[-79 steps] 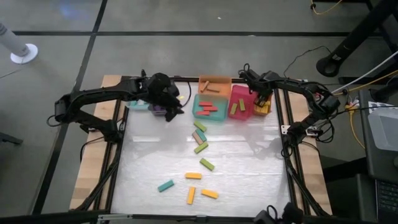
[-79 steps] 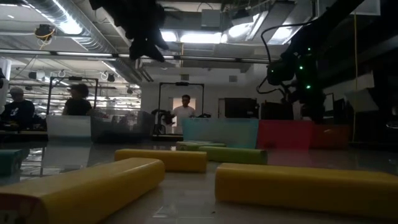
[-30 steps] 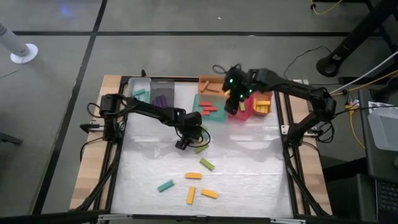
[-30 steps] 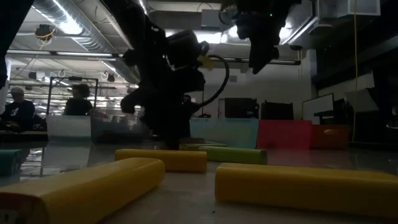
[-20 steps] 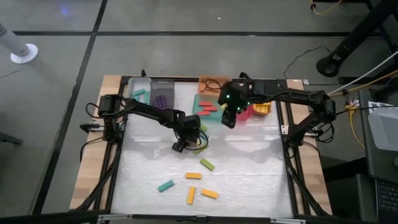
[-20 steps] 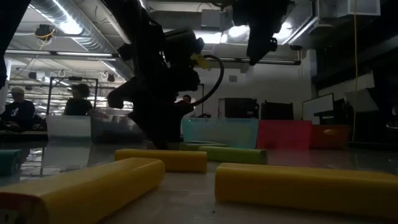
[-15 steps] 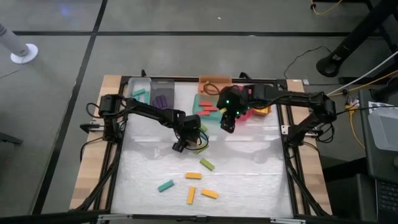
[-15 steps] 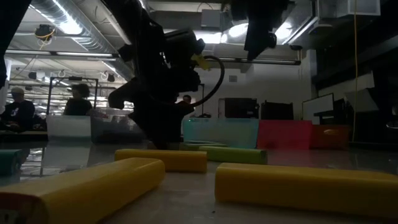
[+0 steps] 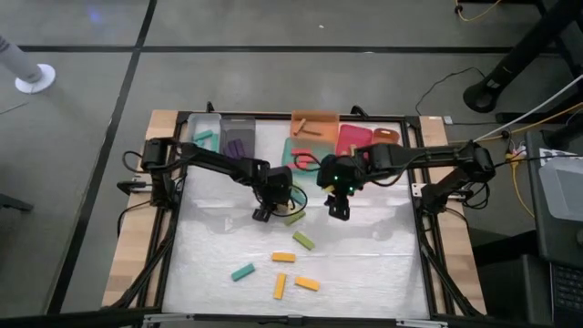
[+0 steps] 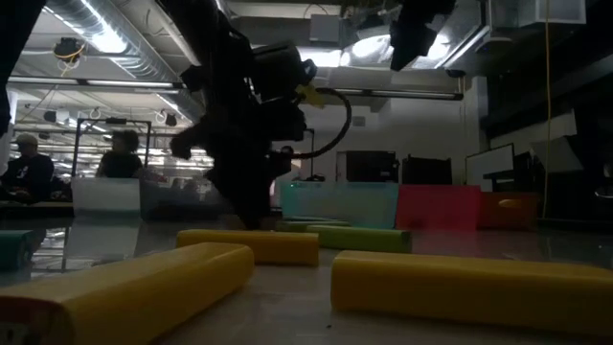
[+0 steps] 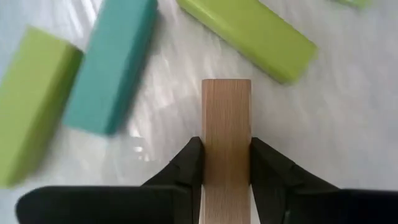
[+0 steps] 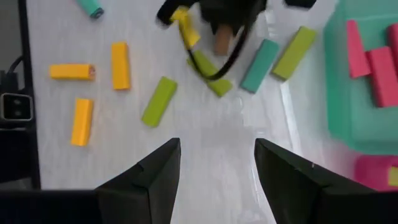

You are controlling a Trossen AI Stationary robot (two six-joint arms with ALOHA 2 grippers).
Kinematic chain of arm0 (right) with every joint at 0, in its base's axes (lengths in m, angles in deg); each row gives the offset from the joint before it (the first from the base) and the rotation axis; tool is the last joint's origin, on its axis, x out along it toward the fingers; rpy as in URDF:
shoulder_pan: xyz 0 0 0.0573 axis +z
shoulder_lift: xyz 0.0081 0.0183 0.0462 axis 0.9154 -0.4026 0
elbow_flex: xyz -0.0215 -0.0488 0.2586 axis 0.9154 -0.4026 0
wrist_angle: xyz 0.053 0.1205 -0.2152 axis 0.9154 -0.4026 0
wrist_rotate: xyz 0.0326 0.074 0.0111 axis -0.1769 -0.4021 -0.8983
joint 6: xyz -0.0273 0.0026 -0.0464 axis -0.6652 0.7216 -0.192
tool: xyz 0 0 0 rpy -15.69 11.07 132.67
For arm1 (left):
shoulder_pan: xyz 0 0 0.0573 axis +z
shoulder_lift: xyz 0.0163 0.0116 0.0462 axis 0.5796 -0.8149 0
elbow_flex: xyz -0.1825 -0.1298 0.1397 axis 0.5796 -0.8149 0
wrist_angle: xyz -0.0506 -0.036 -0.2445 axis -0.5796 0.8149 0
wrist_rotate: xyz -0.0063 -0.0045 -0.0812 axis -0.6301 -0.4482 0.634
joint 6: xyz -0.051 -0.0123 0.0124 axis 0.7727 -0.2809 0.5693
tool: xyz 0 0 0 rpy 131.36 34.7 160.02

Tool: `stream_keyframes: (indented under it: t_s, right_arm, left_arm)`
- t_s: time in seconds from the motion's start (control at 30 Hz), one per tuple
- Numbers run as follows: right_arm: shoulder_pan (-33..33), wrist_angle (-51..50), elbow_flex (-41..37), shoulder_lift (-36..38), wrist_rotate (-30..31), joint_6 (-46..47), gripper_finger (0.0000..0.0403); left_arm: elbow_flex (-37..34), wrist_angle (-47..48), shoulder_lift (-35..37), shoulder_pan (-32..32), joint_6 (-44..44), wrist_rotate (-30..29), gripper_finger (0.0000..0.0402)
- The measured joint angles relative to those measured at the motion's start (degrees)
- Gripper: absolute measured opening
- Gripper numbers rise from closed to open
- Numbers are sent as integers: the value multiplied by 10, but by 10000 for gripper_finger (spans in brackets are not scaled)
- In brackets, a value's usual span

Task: Sort blocks
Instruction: Put the brown block into the left orange bin, then put the light green block into the pink bin

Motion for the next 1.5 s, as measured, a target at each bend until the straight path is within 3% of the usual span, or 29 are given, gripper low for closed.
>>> stream_keyframes:
  t_s: [0.27,0.57,0.83,1.0,1.27,1.5]
  right_arm:
    - [41,6,0,-4,17,133,205]
    - [84,60,-17,-28,29,222,205]
    - [103,91,-17,-61,30,255,205]
    - [104,124,-17,-90,27,255,205]
    - [104,160,-17,-126,21,262,205]
    - [104,168,-17,-155,2,312,205]
  left_arm:
    - [1,-3,96,32,37,47,82]
    - [1,-123,159,124,-20,-5,93]
    - [1,-381,115,228,-77,-20,98]
    - [2,-470,57,260,-78,-13,114]
    - [7,-517,-19,269,-71,-41,144]
    - [7,-513,-30,269,-47,-90,198]
